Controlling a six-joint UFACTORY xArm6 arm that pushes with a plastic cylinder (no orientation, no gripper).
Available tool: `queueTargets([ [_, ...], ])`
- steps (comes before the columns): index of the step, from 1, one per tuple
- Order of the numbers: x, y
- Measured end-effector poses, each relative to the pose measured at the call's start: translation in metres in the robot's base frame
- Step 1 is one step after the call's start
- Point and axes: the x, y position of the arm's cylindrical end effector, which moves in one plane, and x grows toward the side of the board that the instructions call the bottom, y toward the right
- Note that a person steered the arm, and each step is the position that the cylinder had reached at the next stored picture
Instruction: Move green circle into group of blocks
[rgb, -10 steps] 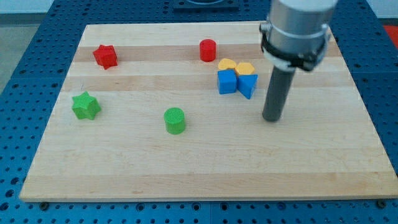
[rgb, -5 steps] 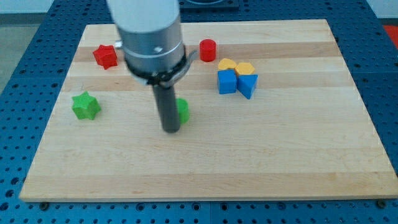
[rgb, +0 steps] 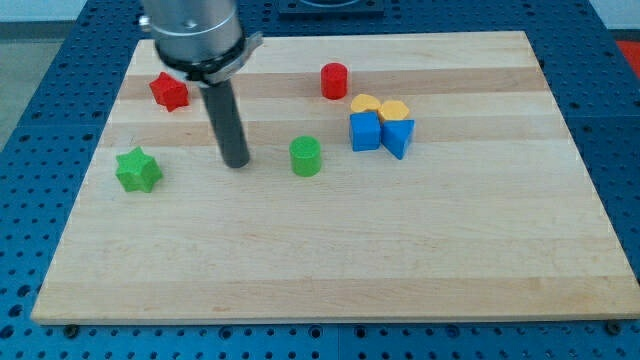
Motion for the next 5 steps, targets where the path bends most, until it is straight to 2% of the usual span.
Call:
queueTargets([
  [2, 0.000, 0.087],
  [3, 0.001, 0.093],
  [4, 0.026, 0.072],
  [5, 0.042, 0.083],
])
